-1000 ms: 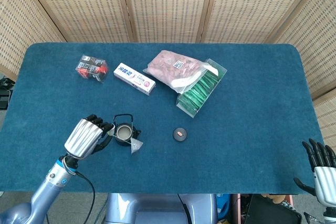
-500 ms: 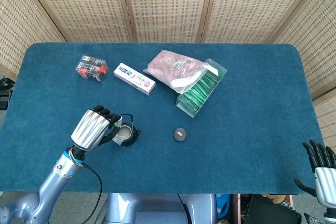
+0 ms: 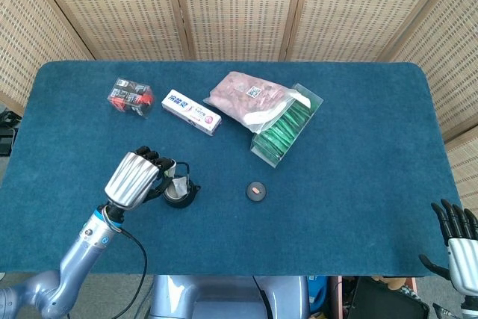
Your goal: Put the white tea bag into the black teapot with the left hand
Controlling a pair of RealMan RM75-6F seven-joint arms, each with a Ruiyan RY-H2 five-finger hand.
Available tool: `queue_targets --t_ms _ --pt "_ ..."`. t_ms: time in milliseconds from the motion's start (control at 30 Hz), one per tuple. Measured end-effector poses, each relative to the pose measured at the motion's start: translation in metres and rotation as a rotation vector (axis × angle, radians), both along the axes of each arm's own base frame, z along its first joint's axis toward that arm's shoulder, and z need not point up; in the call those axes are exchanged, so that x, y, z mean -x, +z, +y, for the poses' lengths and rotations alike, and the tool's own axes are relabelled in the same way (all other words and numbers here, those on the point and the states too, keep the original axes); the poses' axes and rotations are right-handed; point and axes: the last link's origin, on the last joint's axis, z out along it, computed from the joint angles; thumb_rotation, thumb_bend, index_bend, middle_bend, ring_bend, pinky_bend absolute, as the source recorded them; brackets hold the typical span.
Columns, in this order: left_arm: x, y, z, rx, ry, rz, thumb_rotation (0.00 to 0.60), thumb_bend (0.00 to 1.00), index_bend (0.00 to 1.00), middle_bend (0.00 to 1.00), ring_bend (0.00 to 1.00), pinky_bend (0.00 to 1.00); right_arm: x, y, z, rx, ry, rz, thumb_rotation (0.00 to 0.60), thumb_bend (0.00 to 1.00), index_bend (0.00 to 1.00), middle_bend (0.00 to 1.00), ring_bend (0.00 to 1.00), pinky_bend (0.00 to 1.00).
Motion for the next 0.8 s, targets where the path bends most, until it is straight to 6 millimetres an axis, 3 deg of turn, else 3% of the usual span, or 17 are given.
queue_targets --t_ms 400,800 --pt "0.015 -0.006 -0.004 0.024 0.043 0.043 0.6 0.57 0.66 0.72 0.6 0.51 0.0 0.0 -0.001 -0.003 -0.001 0.002 0.6 0.07 0.09 0.12 0.0 0.08" --pt "0.058 -0.012 -0.033 0.076 0.11 0.127 0.6 0.57 0.66 0.72 0.6 0.51 -0.001 -0.001 -0.003 -0.008 -0.002 0.005 0.6 0.07 0.09 0.12 0.0 0.08"
